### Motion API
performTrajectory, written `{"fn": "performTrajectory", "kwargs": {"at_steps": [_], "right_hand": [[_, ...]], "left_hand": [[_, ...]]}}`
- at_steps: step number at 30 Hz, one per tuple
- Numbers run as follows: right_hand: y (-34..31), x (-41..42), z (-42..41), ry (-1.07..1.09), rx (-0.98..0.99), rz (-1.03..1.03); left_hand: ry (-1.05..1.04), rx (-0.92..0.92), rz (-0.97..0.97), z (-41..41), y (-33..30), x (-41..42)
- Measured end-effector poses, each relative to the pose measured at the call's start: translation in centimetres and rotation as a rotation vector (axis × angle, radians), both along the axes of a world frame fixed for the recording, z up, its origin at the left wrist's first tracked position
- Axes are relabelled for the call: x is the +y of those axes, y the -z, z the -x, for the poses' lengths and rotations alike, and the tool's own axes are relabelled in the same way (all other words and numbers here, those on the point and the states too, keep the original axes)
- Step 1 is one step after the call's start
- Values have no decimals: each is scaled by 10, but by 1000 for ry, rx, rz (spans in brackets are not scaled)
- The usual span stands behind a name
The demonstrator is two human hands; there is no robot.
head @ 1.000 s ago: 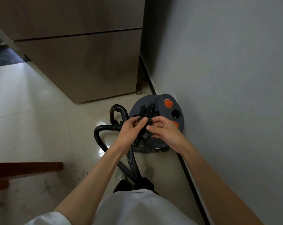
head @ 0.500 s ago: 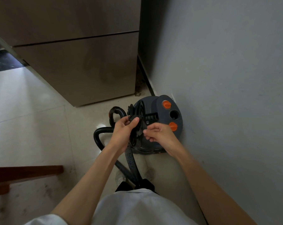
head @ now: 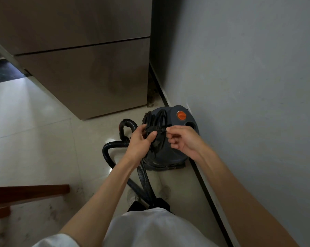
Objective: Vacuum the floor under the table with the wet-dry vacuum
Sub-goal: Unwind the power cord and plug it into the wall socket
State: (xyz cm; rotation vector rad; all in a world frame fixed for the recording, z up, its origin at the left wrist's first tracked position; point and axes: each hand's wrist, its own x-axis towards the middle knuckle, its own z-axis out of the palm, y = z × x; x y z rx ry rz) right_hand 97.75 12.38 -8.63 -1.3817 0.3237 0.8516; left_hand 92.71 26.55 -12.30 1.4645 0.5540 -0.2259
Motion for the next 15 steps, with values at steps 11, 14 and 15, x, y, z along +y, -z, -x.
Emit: {"fn": "performTrajectory", "kwargs": {"at_steps": [11,14,15], "right_hand": [[-15,4,-29,64,-348,186],[-2,-1,-22,-269,-692,476],[-1,-3,-19,-437,-681,478]], "left_hand": [[173,-34,6,12,-15,3],[262,-62,7,13,-18,10],[281,-60,10,13,-18,11]]}}
